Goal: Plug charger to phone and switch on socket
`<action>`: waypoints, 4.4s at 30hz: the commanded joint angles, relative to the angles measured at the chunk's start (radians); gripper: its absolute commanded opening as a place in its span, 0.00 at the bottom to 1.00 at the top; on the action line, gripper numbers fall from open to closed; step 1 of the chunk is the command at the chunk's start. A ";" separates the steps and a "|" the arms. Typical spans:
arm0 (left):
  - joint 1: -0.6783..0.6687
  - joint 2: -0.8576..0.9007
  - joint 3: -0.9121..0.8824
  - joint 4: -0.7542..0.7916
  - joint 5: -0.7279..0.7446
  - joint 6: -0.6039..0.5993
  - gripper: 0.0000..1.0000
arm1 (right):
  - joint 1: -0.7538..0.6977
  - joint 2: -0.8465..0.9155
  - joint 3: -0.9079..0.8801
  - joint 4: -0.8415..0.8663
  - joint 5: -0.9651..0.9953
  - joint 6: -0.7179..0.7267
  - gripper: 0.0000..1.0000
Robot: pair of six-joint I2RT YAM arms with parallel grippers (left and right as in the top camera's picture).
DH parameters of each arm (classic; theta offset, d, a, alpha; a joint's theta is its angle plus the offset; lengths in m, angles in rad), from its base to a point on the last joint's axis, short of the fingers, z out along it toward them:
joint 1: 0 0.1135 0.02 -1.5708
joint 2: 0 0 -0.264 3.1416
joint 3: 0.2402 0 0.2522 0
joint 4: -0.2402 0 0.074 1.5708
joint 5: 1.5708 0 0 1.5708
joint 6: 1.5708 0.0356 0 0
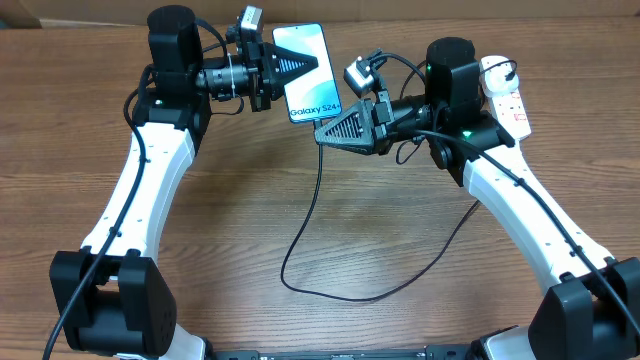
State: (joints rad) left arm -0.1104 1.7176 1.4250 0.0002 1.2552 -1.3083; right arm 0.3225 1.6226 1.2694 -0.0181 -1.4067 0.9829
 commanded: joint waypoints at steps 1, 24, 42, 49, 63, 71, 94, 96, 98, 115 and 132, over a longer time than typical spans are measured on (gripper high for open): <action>-0.021 -0.018 0.018 -0.007 0.184 -0.008 0.04 | -0.019 0.008 0.006 0.014 0.150 -0.006 0.04; -0.021 -0.018 0.018 -0.113 0.206 0.123 0.04 | -0.026 0.009 0.006 0.013 0.185 0.026 0.04; -0.021 -0.018 0.018 -0.093 0.201 0.111 0.04 | -0.026 0.010 0.006 0.013 0.197 0.043 0.18; -0.010 -0.018 0.018 -0.093 0.142 0.113 0.04 | -0.026 0.010 0.006 0.013 0.182 0.042 0.32; 0.070 -0.018 0.018 -0.165 -0.049 0.297 0.05 | -0.027 0.010 0.006 0.014 0.149 0.030 0.72; 0.080 -0.018 0.018 -0.509 -0.299 0.620 0.04 | -0.027 0.010 0.006 -0.193 0.364 -0.098 0.75; -0.054 0.241 0.018 -0.512 -0.560 0.822 0.04 | -0.026 0.010 0.006 -0.675 1.081 -0.259 0.83; -0.069 0.266 0.018 -0.475 -0.560 0.822 0.04 | -0.026 0.010 0.006 -0.687 1.085 -0.261 0.83; -0.080 0.290 0.018 -0.436 -0.560 0.822 0.04 | -0.026 0.010 0.006 -0.696 1.085 -0.275 0.83; -0.102 0.456 0.018 -0.234 -0.569 0.665 0.06 | -0.026 0.010 0.006 -0.732 1.085 -0.285 0.83; -0.106 0.468 0.018 -0.327 -0.557 0.703 0.12 | -0.026 0.010 0.006 -0.732 1.085 -0.285 0.83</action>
State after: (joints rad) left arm -0.2146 2.1777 1.4284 -0.3267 0.6689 -0.6254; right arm 0.3008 1.6302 1.2694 -0.7528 -0.3332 0.7063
